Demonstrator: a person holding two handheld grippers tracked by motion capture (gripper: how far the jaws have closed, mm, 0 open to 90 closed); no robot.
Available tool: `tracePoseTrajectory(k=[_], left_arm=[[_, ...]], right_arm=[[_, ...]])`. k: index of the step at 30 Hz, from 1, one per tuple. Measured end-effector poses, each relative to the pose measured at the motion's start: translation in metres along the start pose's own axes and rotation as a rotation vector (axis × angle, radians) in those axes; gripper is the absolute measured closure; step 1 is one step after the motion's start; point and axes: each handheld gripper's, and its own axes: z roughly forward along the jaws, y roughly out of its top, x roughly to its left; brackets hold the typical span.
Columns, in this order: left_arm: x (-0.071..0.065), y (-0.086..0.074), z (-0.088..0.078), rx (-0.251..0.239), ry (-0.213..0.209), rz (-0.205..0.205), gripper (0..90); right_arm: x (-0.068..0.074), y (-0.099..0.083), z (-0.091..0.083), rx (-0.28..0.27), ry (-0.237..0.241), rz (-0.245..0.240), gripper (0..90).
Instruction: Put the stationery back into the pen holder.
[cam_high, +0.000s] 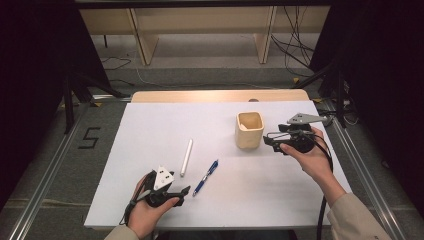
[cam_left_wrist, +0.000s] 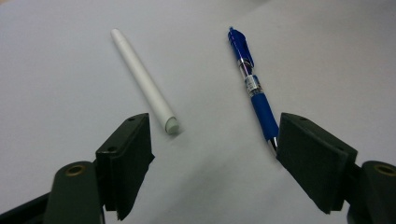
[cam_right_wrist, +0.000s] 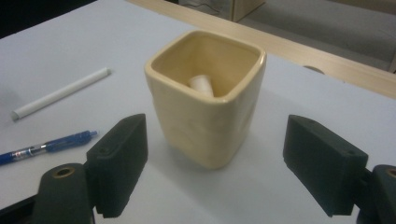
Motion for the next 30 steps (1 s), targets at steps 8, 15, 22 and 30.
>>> tracePoseTrajectory(k=[8,15,22,30], left_arm=[[0.003,0.001,0.002,0.003,0.022,-0.017,29.0],[0.010,0.006,0.006,0.008,0.055,-0.051,33.1],[0.014,0.010,0.011,0.010,0.059,-0.055,33.3],[0.019,0.022,0.018,0.019,0.060,-0.058,37.7]], right_arm=[[-0.002,-0.020,-0.005,0.025,-0.002,0.015,21.2],[-0.001,-0.035,-0.007,0.047,0.000,0.021,20.2],[0.000,-0.049,-0.011,0.049,0.007,0.030,19.9],[0.005,-0.061,-0.017,0.048,0.018,0.034,19.7]])
